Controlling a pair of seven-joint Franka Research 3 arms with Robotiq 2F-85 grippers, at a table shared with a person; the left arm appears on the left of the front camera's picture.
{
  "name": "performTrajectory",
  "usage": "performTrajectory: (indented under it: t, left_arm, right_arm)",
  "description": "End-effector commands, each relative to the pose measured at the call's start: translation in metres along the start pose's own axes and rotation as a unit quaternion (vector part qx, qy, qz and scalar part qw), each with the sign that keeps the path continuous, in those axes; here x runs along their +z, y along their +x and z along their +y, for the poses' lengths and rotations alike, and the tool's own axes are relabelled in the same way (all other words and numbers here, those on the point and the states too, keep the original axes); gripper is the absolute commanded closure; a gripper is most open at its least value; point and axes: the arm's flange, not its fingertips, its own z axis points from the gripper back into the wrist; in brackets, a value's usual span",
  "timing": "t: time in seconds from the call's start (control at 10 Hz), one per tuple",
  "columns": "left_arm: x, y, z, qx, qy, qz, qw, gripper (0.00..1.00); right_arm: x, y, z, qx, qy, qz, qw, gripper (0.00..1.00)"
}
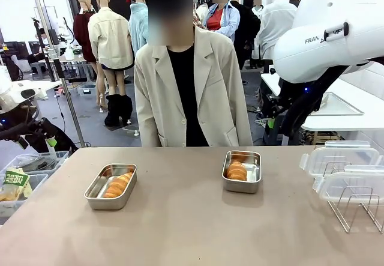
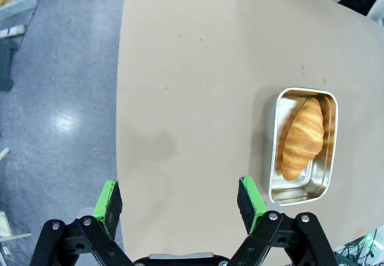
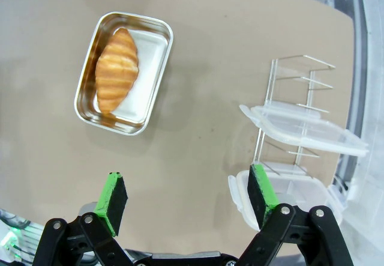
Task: Place the bread in airtight containers.
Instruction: Pick up one Airtight Container lid and hand it to the human.
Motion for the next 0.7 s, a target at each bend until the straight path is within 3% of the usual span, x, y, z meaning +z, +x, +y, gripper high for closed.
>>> performTrajectory:
  t: [0.0,0.1,0.3,0.4,0.5,0.6]
  left_arm:
    - [0.002,0.0,0.002,-0.001,0.003,0.001,1.0,0.0]
    - [0.002,0.0,0.002,-0.001,0.003,0.001,1.0,0.0]
    - [0.002,0.0,0.002,-0.001,0.003,0.001,1.0,0.0]
    - [0.002,0.0,0.002,-0.001,0.003,0.001,1.0,0.0]
    - [0.002,0.0,0.002,-0.001,0.003,0.001,1.0,0.0]
    - [0.002,0.0,0.002,-0.001,0.003,0.001,1.0,0.0]
  right_arm:
    - [-0.004,-0.001,0.002,-0.007,-0.005,-0.01,1.0,0.0]
    - [0.0,0.0,0.0,0.0,0.0,0.0,1.0,0.0]
    - [0.005,-0.016,-0.005,0.05,-0.06,-0.006,0.997,0.0]
    - [0.01,-0.03,-0.014,0.119,-0.045,0.007,0.992,0.0]
    - [0.009,-0.043,-0.023,0.225,-0.03,0.032,0.973,0.0]
    - [0.002,-0.055,-0.034,0.332,-0.027,0.103,0.937,0.0]
